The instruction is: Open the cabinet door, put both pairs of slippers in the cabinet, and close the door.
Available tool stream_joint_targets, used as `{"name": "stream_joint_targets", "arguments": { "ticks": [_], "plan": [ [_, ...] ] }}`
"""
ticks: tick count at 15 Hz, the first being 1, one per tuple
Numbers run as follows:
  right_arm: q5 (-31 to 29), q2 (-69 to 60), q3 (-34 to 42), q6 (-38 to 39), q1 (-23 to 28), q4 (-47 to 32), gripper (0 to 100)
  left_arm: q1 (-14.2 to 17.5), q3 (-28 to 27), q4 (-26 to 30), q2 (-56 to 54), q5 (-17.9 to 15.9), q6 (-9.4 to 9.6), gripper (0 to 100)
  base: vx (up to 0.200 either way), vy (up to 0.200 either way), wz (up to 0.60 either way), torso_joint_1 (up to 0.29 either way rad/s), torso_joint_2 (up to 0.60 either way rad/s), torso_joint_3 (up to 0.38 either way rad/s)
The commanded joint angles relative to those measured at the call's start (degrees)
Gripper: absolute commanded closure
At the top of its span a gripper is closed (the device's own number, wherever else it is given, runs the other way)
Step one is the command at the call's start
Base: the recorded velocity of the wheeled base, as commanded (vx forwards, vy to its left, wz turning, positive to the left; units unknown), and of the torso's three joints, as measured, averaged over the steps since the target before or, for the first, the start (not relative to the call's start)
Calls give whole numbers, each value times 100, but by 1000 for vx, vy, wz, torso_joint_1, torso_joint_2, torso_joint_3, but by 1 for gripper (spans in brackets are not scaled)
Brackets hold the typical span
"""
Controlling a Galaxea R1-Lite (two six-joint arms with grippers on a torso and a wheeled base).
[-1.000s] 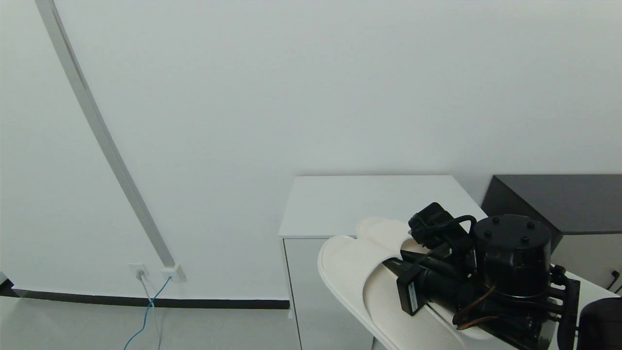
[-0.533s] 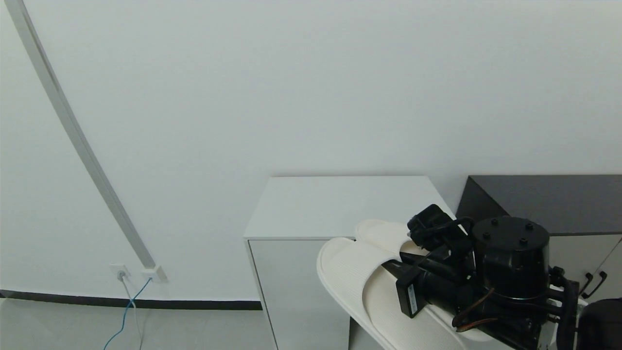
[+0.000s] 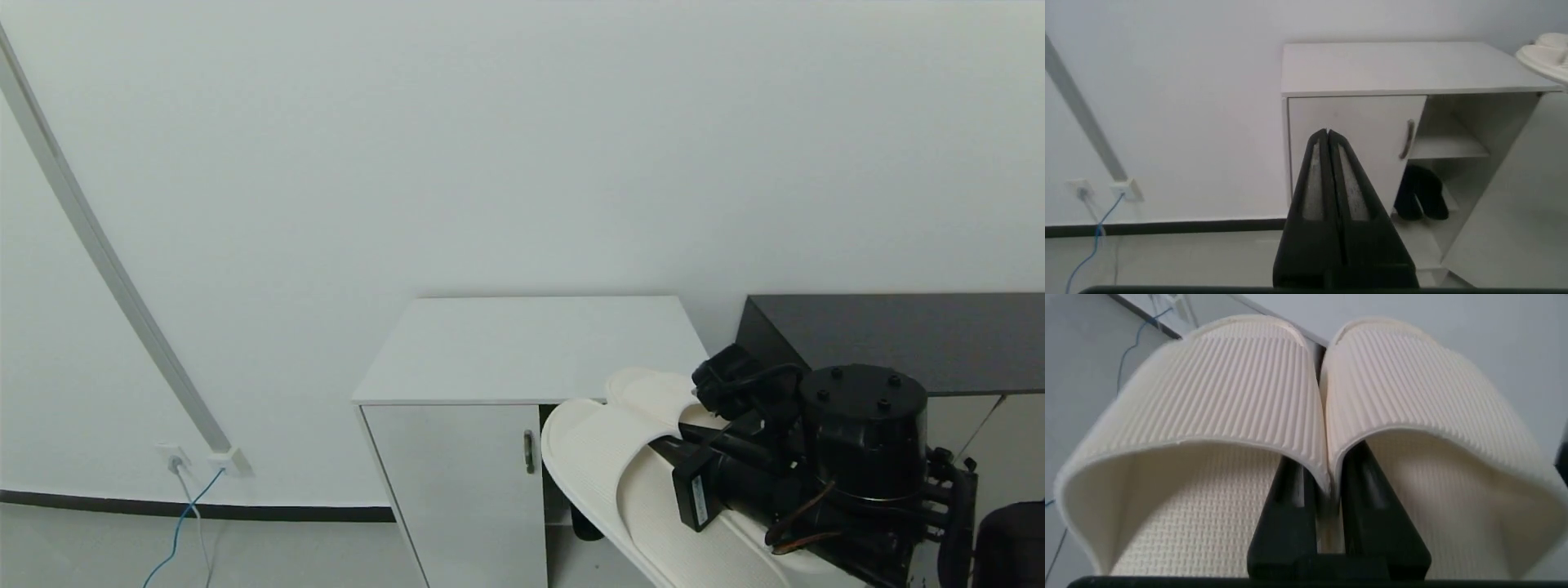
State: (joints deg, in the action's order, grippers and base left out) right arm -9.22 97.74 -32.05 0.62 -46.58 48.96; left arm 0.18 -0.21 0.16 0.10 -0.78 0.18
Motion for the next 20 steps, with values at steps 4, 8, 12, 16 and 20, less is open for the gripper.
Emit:
{"name": "stream_joint_targets", "arguments": {
  "ticks": [4, 8, 12, 16, 20],
  "plan": [
    [16, 25, 32, -9, -18, 0, 100, -1, 3, 2, -1, -1, -80, 100, 0, 0, 0, 0, 0, 0],
    [8, 61, 50, 8, -9, 9, 100, -1, 3, 2, -1, -1, -89, 100, 0, 0, 0, 0, 0, 0],
    [8, 43, 94, 8, -9, 9, 100, -1, 3, 2, -1, -1, -89, 100, 0, 0, 0, 0, 0, 0],
    [8, 34, 94, -1, -9, 9, 100, -1, 3, 2, -1, -1, -97, 100, 0, 0, 0, 0, 0, 0],
    [8, 43, 129, -9, -18, 9, 100, -1, 3, 2, -10, -1, -97, 100, 0, 0, 0, -137, 315, 170]
  ]
}}
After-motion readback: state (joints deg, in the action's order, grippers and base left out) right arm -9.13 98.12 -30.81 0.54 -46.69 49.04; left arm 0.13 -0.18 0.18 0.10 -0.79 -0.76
